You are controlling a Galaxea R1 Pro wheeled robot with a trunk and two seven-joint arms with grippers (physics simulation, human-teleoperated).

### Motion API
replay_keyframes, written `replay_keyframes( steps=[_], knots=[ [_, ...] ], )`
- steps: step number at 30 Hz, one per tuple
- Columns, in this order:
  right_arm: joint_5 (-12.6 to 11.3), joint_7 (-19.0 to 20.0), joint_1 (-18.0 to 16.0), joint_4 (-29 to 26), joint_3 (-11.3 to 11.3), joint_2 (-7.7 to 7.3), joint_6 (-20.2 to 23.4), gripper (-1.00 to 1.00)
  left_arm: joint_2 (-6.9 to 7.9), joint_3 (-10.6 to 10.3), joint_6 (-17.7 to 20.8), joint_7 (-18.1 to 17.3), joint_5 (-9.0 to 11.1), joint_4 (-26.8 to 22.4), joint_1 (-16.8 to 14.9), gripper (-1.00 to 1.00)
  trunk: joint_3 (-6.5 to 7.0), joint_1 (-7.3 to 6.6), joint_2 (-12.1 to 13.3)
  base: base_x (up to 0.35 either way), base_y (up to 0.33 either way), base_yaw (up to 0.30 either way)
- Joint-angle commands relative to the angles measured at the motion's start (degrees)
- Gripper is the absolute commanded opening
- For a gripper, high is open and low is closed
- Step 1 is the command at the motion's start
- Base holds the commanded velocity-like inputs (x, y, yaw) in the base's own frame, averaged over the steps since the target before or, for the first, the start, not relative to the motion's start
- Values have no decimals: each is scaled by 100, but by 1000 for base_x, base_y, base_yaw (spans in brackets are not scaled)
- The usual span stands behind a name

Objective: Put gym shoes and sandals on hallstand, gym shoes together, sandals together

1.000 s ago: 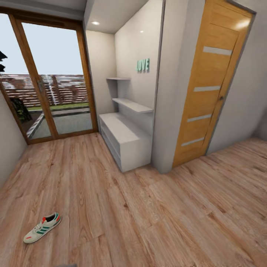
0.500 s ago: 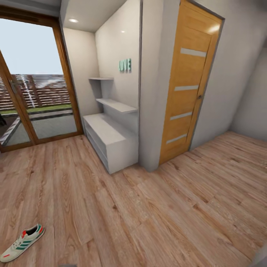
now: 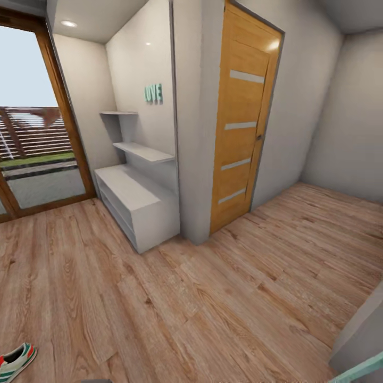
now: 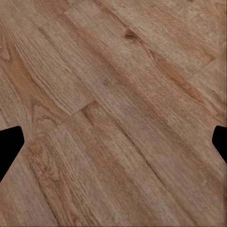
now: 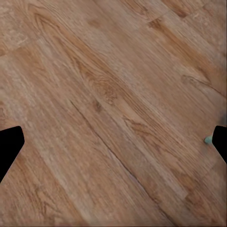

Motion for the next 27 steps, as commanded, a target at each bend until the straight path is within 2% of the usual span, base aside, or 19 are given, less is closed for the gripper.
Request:
replay_keyframes(
  steps=[1, 11, 27],
  knots=[
    [0, -2, -4, 1, -2, 0, -18, 100, 3, 7, -18, 2, 8, 2, -2, 100, -5, 0, -3, 0, 0, -232],
    [3, -2, -4, -5, -1, 0, -18, 100, 11, 7, -18, 2, 12, 2, -2, 100, -5, 0, -3, 50, 0, -84],
    [2, -2, -4, -5, 5, 19, -18, 100, 17, 15, -18, 2, 12, 2, -2, 100, -5, 0, -3, 309, 0, -3]
  ],
)
